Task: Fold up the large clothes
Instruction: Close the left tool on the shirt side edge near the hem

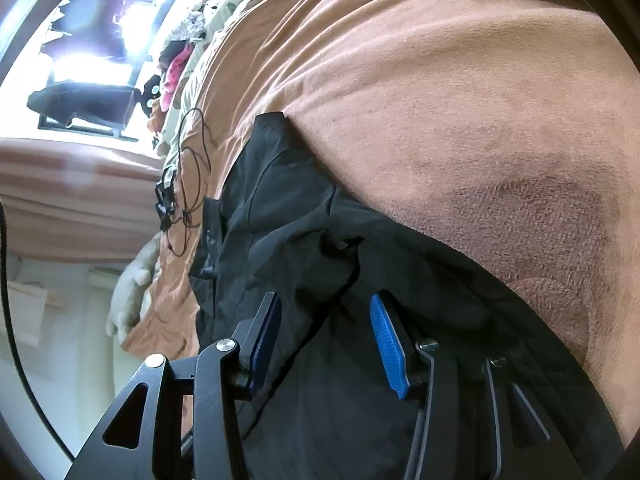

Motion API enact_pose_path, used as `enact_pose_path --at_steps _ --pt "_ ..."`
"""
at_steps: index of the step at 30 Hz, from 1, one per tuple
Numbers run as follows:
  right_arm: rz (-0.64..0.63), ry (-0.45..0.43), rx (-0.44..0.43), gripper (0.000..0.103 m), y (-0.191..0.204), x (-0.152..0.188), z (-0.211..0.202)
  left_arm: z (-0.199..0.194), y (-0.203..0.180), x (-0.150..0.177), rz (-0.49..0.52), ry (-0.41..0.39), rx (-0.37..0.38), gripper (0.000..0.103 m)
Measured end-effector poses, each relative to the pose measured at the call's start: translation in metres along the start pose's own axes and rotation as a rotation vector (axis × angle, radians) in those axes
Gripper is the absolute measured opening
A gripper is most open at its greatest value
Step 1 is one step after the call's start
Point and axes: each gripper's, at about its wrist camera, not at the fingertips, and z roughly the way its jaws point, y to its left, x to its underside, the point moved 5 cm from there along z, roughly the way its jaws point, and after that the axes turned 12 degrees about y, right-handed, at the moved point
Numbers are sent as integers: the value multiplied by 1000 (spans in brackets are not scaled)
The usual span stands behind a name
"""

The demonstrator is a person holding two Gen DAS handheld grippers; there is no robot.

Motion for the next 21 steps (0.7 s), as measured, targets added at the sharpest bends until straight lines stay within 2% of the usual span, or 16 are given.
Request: enact_pose_path --at_steps 1,3,6,12,15,21 --pt "1 -1 0 48 0 0 0 -3 2 0 2 -8 -5 39" --pt "0 -2 1 48 0 0 -1 -13 3 -2 12 -31 -10 17" --pt "-3 -4 0 48 -1 -1 -1 -32 -1 -10 51 -84 0 10" --pt "-4 -25 -22 48 -6 -8 -9 -59 -11 -32 81 -181 -28 8" --pt "2 -35 -25 48 -10 -11 -11 -59 -14 -40 102 -217 -62 8" --pt "-10 -36 -5 48 -9 -13 -8 -10 3 -42 69 -135 -98 9"
